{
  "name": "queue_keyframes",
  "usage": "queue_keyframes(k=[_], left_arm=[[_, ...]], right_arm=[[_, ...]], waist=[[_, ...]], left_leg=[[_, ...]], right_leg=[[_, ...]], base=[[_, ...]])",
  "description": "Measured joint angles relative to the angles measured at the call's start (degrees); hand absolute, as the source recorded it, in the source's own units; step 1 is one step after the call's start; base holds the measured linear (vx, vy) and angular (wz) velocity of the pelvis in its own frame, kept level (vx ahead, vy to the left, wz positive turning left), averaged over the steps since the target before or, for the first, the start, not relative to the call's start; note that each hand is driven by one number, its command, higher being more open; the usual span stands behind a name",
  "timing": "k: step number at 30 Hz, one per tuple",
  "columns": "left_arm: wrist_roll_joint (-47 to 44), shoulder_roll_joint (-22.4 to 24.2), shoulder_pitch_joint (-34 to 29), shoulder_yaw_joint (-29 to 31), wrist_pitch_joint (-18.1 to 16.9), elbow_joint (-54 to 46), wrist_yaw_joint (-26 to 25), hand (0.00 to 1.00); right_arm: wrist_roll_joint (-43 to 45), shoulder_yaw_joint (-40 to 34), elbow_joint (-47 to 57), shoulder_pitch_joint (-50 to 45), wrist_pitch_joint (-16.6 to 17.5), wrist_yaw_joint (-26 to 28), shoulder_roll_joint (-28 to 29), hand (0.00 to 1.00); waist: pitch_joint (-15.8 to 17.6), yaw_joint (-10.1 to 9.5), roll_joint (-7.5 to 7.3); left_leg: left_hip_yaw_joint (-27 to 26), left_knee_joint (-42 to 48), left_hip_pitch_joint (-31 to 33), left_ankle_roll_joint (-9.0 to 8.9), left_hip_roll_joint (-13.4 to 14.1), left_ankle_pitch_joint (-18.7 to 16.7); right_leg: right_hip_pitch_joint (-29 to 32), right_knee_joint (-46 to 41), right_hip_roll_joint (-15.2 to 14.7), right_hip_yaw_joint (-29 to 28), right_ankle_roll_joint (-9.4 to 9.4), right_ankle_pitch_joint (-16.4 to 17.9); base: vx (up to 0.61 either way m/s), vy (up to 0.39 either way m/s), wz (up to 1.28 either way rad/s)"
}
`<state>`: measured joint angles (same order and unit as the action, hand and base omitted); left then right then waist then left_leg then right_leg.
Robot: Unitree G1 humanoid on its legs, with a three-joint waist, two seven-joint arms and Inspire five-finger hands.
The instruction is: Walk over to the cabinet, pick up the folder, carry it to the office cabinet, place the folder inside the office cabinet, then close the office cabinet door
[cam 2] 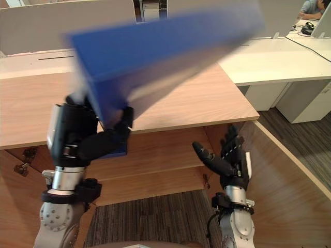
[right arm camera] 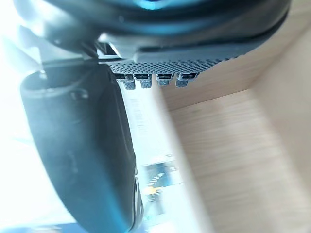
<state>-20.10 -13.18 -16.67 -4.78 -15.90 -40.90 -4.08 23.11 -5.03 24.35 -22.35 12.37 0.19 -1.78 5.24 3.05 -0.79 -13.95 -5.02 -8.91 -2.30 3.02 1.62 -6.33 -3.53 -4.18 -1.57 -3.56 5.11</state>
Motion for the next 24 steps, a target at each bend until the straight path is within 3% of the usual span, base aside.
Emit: queue_keyframes(k=[5, 11, 14, 16, 22, 23, 24], left_arm=[[-12.9, 0.2, -1.0, 0.2, 0.3, 0.2, 3.3, 0.0], [-21.3, -0.8, -1.2, -2.4, 0.9, 1.2, 8.0, 0.0], [-27.1, -3.3, -2.0, -4.2, 1.9, 3.4, 11.2, 0.0], [-31.5, -6.7, -2.7, -7.1, 4.3, 6.3, 13.7, 0.0], [-39.9, -13.8, -5.5, -9.2, 9.0, 10.3, 17.4, 0.0], [-41.3, -14.6, -6.3, -9.2, 9.4, 10.3, 17.7, 0.0], [-42.0, -14.9, -6.5, -9.2, 9.5, 10.3, 17.7, 0.0]], right_arm=[[0.4, 1.2, 3.7, 7.5, 1.8, 0.4, -5.5, 1.0], [0.5, 2.0, 3.7, 12.8, 2.2, 1.5, -11.8, 1.0], [1.1, 3.6, 3.4, 14.8, 2.3, 2.4, -16.0, 1.0], [2.4, 5.9, 1.4, 18.3, 2.3, 3.8, -21.0, 1.0], [5.1, 7.1, -6.8, 22.7, 2.2, 5.0, -27.5, 1.0], [5.1, 7.8, -7.9, 23.5, 2.2, 5.1, -28.5, 0.0], [5.2, 8.1, -8.4, 23.8, 2.2, 5.2, -28.9, 0.0]], waist=[[0.0, -0.04, -0.02], [0.0, -0.53, 0.02], [0.1, -0.53, 0.08], [0.1, -0.41, 0.13], [0.1, -0.44, 0.26], [0.1, -0.42, 0.26], [0.1, -0.45, 0.28]], left_leg=[[-0.3, 0.0, 0.0, 0.04, 0.0, 0.0], [0.5, 0.1, 0.0, 0.04, -0.1, 0.0], [0.8, 0.2, 0.1, 0.05, -0.1, 0.0], [0.9, 0.2, 0.2, 0.14, -0.2, 0.1], [2.1, 0.1, 0.4, 0.28, -0.3, 0.5], [2.2, 0.1, 0.5, 0.27, -0.3, 0.5], [2.3, 0.1, 0.5, 0.28, -0.3, 0.6]], right_leg=[[0.0, 0.0, -0.1, -0.3, -0.25, -0.1], [-0.6, -0.1, -0.2, 0.4, -0.33, -0.1], [-0.6, -0.1, -0.2, 0.7, -0.34, -0.1], [-0.6, 0.0, -0.3, 0.8, -0.34, -0.1], [-0.8, -0.1, -0.4, 2.0, -0.34, -0.1], [-0.8, 0.0, -0.4, 2.1, -0.34, -0.1], [-0.8, 0.0, -0.4, 2.1, -0.34, -0.1]], base=[[0.0, -0.014, -0.03], [-0.02, -0.022, 0.07], [-0.03, -0.032, 0.06], [-0.03, -0.028, 0.03], [-0.03, -0.032, 0.1], [-0.02, -0.03, 0.05], [-0.03, -0.028, 0.05]])
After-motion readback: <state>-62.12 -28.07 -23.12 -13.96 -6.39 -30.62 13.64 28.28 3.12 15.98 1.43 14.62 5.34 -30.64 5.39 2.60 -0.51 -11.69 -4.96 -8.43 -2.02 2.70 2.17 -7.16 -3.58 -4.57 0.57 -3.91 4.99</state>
